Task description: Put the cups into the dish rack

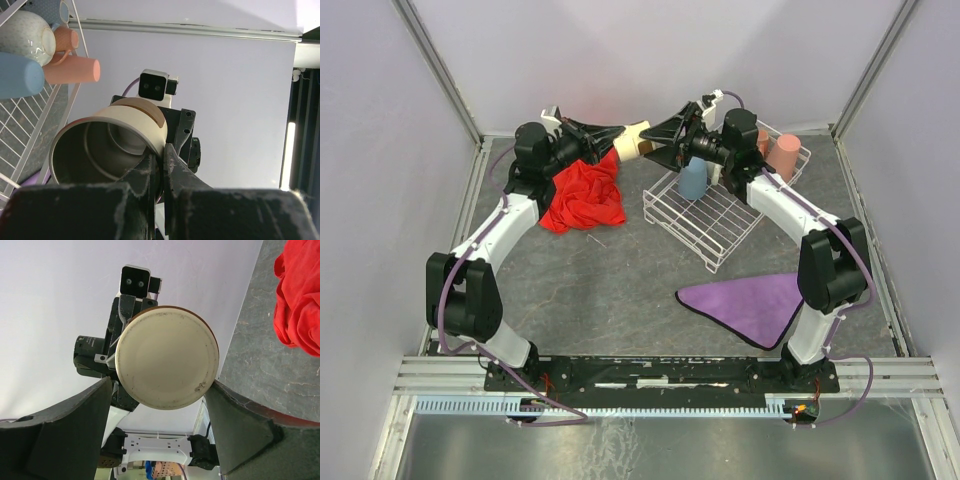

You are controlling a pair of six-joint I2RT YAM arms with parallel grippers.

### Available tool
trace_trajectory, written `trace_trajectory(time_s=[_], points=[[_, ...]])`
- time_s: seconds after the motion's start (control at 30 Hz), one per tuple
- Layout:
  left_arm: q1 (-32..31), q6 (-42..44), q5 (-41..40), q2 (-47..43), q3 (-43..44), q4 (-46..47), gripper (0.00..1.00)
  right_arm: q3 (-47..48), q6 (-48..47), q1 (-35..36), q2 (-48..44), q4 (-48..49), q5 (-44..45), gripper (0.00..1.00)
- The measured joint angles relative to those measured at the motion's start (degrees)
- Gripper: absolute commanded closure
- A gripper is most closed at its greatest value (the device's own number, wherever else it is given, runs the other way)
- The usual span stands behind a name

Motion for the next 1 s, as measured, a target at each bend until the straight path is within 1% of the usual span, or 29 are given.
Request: trace_trajectory(time_s=[1.0], points=[[-0.4, 0.0, -1.6, -0.7, -2.1, 2.1, 0.97, 0.9, 1.0, 0.0, 1.3, 0.3, 1.2, 0.16]])
